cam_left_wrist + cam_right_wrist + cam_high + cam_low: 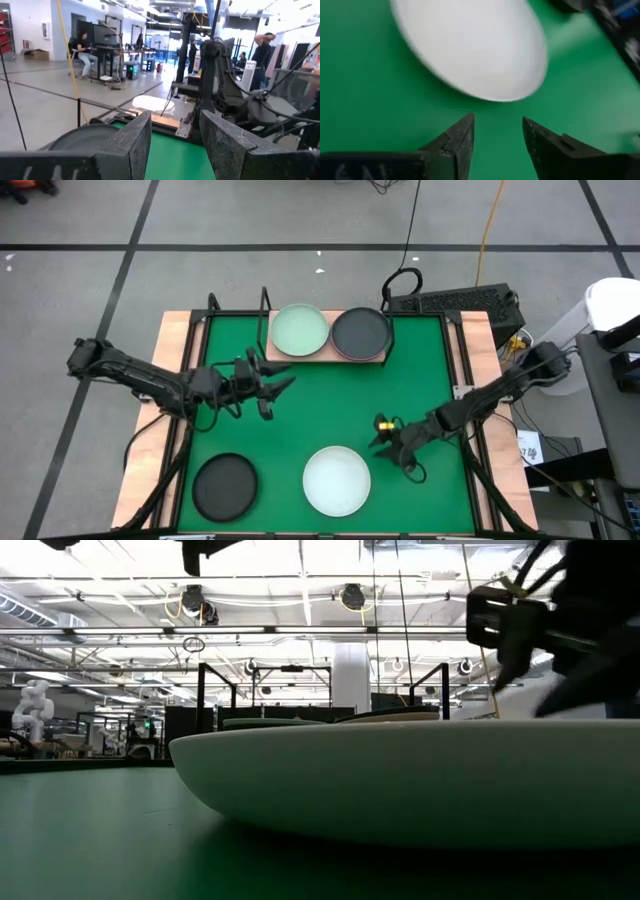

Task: Place and stack plates onto a shelf
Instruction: Stack the white plate on top of the light green plate on the shelf

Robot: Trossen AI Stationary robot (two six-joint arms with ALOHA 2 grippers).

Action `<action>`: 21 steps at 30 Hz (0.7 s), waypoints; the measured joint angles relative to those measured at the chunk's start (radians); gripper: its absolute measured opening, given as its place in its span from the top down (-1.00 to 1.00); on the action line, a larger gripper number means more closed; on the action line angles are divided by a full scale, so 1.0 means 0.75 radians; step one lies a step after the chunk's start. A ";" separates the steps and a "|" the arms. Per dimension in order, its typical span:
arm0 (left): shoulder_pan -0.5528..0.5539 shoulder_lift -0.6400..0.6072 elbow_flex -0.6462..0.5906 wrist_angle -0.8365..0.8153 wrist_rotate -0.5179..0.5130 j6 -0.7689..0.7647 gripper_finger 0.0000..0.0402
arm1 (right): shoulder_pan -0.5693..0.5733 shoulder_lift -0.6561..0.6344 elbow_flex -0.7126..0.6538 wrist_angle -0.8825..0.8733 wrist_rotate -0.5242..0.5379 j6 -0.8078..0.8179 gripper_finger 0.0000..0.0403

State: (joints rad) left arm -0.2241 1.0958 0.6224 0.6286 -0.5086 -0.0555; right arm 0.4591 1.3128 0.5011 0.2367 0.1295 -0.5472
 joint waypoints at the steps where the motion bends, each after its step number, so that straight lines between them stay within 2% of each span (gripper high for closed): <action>1: 0.000 0.000 0.000 -0.007 0.010 0.000 0.14 | 0.017 0.021 0.003 0.000 -0.001 -0.026 0.25; 5: -0.001 0.000 0.000 -0.027 0.019 -0.001 0.14 | 0.070 0.104 0.022 0.020 0.014 -0.099 0.16; 12: -0.001 0.000 0.000 -0.046 0.019 -0.012 0.14 | 0.141 0.270 0.024 0.251 0.046 -0.196 0.03; 15: -0.001 0.000 0.000 -0.046 0.019 -0.012 0.14 | 0.149 0.331 0.023 0.277 0.075 -0.206 -0.01; 21: -0.001 0.000 0.000 -0.046 0.019 -0.012 0.14 | 0.154 0.424 0.023 0.433 0.106 -0.240 0.03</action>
State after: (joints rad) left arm -0.2249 1.0962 0.6224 0.5938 -0.4942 -0.0647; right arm 0.5747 1.6310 0.5182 0.5613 0.2089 -0.7269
